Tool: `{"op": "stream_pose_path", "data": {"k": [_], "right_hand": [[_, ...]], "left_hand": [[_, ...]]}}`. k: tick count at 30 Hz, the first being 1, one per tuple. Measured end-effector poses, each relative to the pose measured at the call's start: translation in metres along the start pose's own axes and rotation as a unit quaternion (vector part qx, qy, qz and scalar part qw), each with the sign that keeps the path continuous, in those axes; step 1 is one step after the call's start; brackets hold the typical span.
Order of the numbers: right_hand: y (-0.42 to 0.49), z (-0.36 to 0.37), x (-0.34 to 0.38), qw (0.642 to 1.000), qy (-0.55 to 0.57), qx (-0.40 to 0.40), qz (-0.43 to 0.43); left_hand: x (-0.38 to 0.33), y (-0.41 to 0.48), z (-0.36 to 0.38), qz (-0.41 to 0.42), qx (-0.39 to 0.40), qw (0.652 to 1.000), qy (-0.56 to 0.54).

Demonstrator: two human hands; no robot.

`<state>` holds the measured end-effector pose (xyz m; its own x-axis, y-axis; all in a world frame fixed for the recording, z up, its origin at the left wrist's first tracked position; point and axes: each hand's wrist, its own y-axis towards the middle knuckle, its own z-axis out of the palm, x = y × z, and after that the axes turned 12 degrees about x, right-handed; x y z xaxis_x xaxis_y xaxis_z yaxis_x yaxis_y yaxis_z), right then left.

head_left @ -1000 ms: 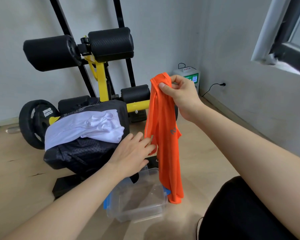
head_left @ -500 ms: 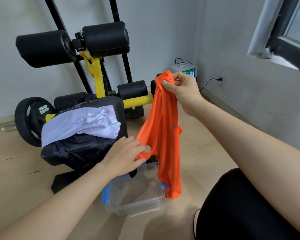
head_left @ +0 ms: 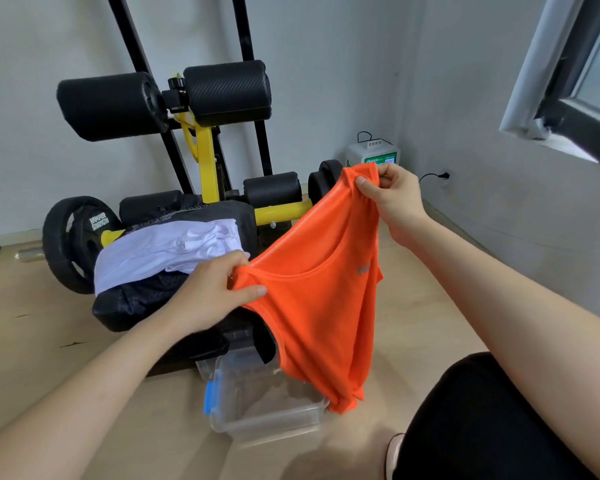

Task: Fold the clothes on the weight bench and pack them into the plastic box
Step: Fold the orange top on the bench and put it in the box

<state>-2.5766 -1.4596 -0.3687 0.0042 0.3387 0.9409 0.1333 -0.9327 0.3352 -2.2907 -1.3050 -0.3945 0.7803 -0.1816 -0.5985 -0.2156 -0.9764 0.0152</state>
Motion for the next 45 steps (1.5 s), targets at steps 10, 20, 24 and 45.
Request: {"op": "stream_pose_path", "data": {"k": [10, 20, 24, 45], "right_hand": [[0.005, -0.001, -0.016, 0.995, -0.072, -0.062, 0.042], [-0.003, 0.012, 0.001, 0.991, -0.126, -0.039, 0.019], [-0.009, 0.021, 0.017, 0.996, -0.093, -0.004, -0.001], [0.050, 0.144, 0.093, 0.991, -0.082, 0.100, -0.018]], "left_hand": [[0.009, -0.007, -0.029, -0.045, -0.085, 0.964, -0.248], [-0.010, 0.006, -0.028, -0.093, -0.100, 0.882, -0.451], [-0.026, 0.014, -0.027, -0.082, -0.087, 0.855, -0.505], [0.031, -0.042, -0.212, -0.088, -0.338, 0.842, -0.411]]}}
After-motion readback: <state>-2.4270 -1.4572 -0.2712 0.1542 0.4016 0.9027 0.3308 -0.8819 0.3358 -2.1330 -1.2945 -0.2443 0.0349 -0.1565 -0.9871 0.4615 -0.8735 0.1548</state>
